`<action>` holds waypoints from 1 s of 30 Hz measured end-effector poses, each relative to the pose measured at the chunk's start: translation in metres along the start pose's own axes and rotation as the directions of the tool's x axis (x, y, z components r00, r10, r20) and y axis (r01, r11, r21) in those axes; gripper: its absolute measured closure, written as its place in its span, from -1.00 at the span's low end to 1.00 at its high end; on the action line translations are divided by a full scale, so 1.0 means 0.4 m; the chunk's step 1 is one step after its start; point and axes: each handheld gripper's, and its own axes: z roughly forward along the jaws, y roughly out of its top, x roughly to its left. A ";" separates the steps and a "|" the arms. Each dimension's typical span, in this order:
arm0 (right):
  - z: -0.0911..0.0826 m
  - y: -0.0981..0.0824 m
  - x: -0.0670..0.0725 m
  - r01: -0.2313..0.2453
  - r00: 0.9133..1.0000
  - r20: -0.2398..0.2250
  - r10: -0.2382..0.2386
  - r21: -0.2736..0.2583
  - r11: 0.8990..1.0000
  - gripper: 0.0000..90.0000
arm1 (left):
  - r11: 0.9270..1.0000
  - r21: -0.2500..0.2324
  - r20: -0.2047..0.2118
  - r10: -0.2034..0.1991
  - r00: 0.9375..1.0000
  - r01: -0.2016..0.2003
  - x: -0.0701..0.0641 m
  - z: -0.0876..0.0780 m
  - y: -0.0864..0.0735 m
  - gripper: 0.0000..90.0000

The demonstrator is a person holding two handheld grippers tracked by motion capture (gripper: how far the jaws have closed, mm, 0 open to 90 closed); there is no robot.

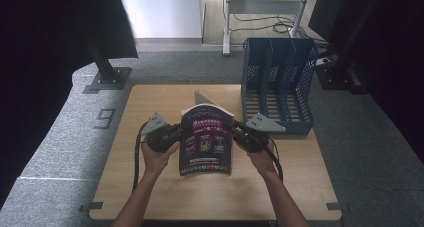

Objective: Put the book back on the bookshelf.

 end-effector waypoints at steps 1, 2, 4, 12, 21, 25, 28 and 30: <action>0.000 -0.002 -0.001 0.001 1.000 0.000 -0.001 0.000 1.000 0.78 | 1.000 -0.006 0.001 -0.002 1.000 0.002 0.001 0.000 -0.003 0.83; -0.002 -0.004 -0.001 -0.007 1.000 0.000 0.007 -0.002 1.000 0.78 | 1.000 -0.008 0.001 -0.002 1.000 0.002 0.002 -0.001 -0.005 0.81; -0.006 -0.006 -0.002 -0.016 1.000 -0.010 0.016 -0.008 1.000 0.78 | 1.000 -0.016 0.003 -0.001 1.000 0.002 0.005 -0.004 -0.008 0.76; -0.035 -0.021 0.024 -0.008 1.000 -0.030 0.006 -0.050 0.999 0.79 | 1.000 -0.029 0.022 0.012 1.000 -0.012 0.008 -0.007 -0.014 0.66; -0.002 -0.044 0.013 -0.011 0.999 -0.034 0.011 0.003 1.000 0.68 | 1.000 -0.028 0.055 0.007 0.998 -0.005 0.007 -0.007 -0.013 0.80; 0.007 -0.052 0.007 -0.025 0.999 -0.038 0.025 0.008 1.000 0.63 | 1.000 -0.025 0.063 0.003 0.998 -0.001 0.006 -0.006 -0.013 0.80; 0.013 -0.056 0.006 -0.032 0.999 -0.039 0.033 0.013 0.999 0.61 | 1.000 -0.022 0.065 0.001 0.998 0.000 0.005 -0.006 -0.013 0.80; 0.018 -0.055 0.006 -0.031 0.999 -0.035 0.032 0.016 0.999 0.60 | 1.000 -0.021 0.063 0.003 0.998 -0.002 0.004 -0.007 -0.012 0.81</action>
